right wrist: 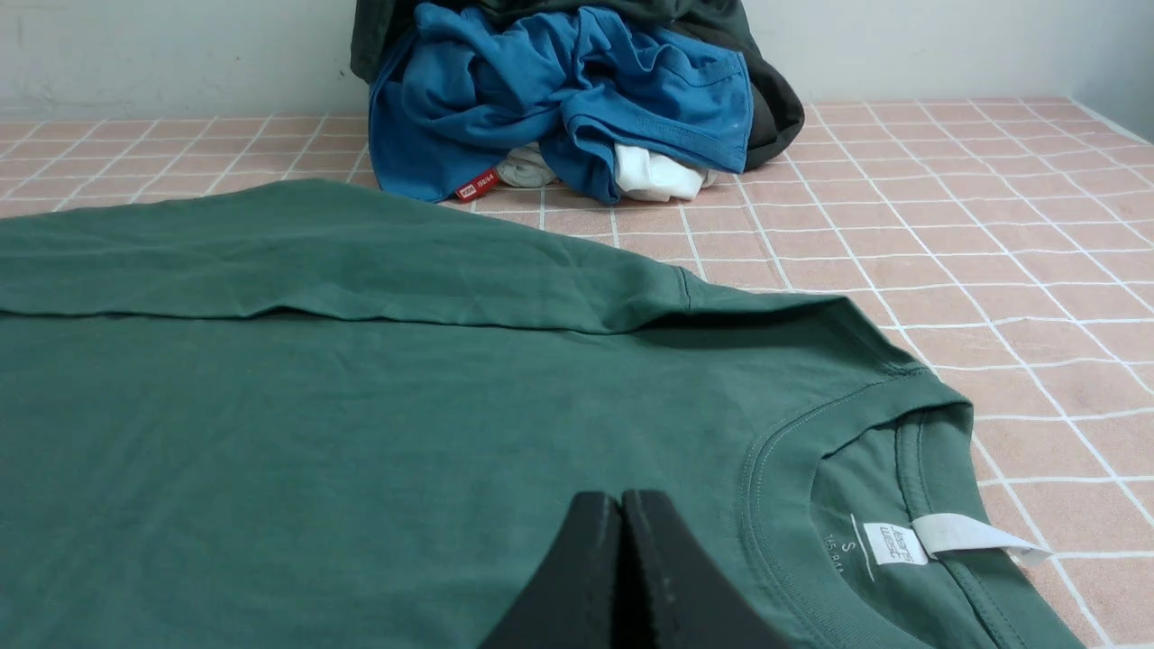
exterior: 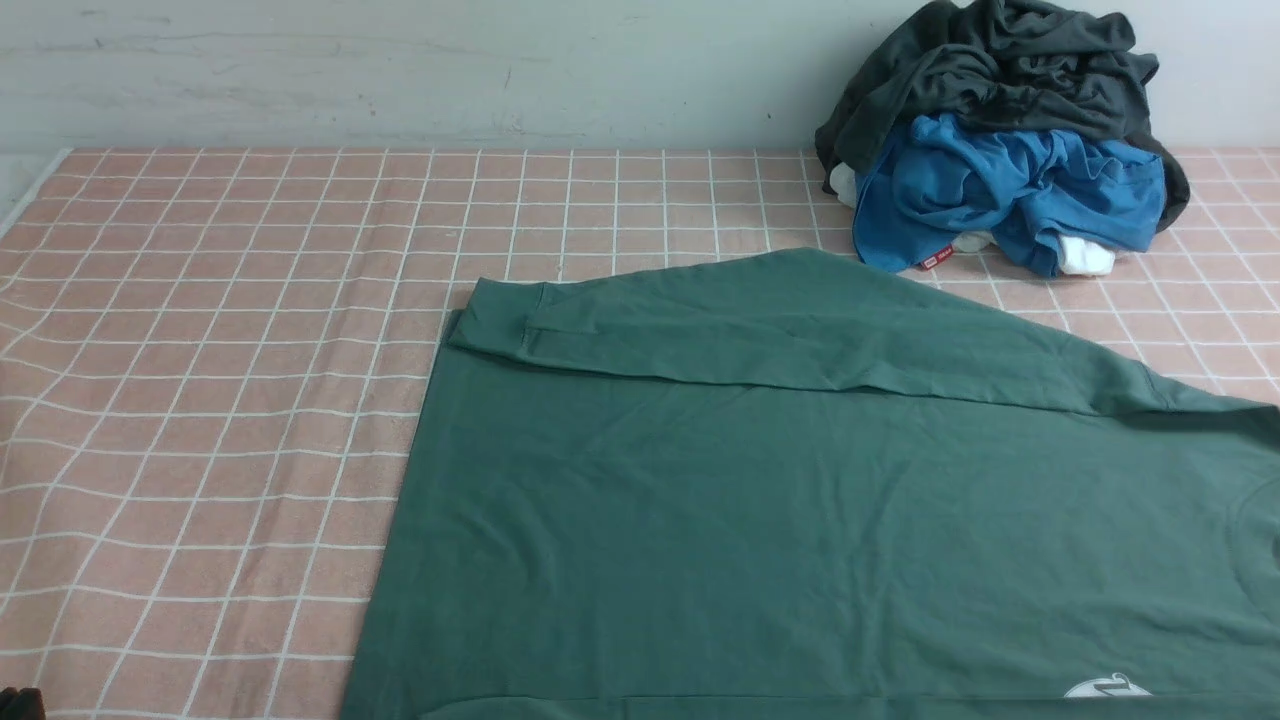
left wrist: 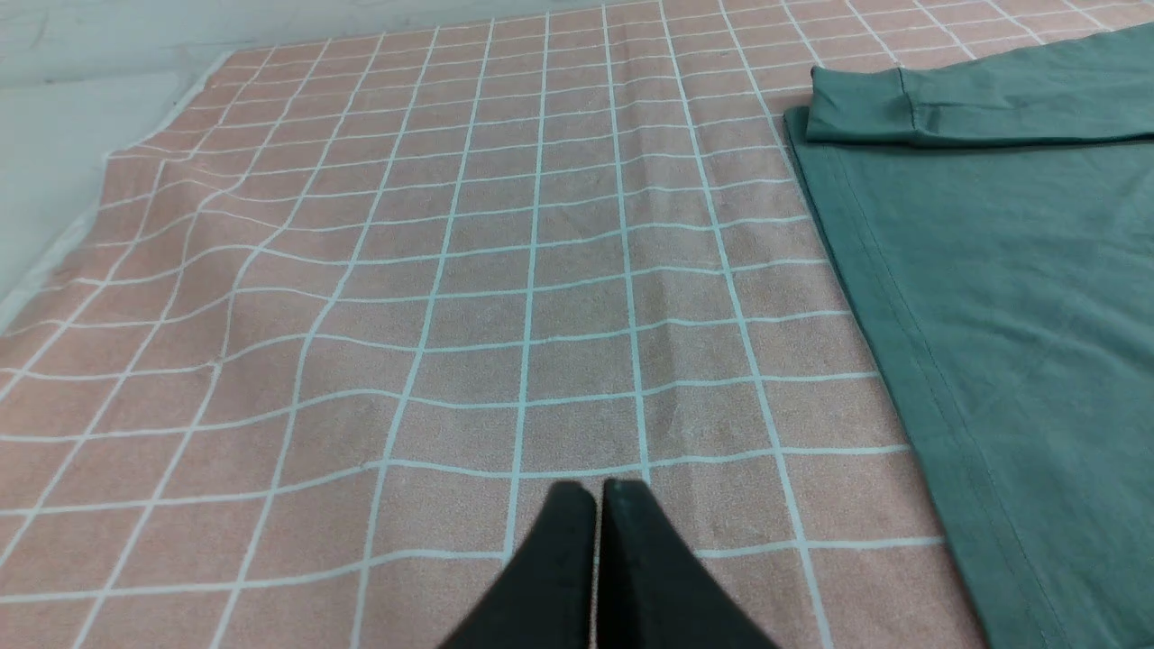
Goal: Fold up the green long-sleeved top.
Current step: Use the left arm to clamp the cuff closest to it, then use the left arm to drag and place the cuff at the centered position on the left edge of the fabric
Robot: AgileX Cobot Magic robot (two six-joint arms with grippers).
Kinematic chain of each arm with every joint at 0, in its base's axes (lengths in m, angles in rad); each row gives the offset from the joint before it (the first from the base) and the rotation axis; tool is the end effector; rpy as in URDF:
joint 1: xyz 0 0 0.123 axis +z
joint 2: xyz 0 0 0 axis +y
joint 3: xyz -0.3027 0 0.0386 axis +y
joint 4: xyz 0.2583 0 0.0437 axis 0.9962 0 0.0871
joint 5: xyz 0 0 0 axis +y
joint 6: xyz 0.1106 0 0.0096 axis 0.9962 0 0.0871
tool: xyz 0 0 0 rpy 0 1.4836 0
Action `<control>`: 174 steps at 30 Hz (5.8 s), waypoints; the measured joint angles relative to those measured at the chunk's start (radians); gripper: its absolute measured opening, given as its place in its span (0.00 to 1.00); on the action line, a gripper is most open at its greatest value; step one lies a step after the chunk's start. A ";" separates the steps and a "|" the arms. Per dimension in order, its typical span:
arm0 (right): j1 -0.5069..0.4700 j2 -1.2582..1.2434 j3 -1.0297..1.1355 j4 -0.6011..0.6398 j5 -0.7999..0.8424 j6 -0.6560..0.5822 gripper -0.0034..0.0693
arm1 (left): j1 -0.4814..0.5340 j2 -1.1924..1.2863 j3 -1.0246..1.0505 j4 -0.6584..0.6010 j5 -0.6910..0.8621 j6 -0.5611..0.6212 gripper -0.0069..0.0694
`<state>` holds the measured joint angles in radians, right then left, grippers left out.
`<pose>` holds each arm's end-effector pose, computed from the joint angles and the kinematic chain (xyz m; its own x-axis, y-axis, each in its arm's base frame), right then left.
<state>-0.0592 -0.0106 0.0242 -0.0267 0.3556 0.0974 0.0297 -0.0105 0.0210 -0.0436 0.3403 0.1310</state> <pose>0.0622 -0.0047 0.1676 -0.2720 0.0886 -0.9582 0.0880 0.9939 0.0669 0.0628 0.0002 0.1704 -0.2605 0.0821 -0.9620 0.0078 0.9965 0.0829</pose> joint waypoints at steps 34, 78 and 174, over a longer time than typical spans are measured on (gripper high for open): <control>0.000 0.000 0.000 0.000 0.000 0.000 0.03 | 0.000 0.000 0.000 0.000 0.000 0.000 0.09; 0.000 0.000 0.000 0.648 0.013 0.046 0.03 | 0.000 0.000 0.008 -0.781 0.000 -0.343 0.09; 0.337 0.902 -0.789 -0.004 0.660 -0.147 0.03 | -0.531 1.819 -1.621 0.072 0.730 0.269 0.13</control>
<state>0.2777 0.8912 -0.7648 -0.0308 1.0157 -0.0498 -0.5015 1.8084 -1.5997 0.0285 1.0700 0.3995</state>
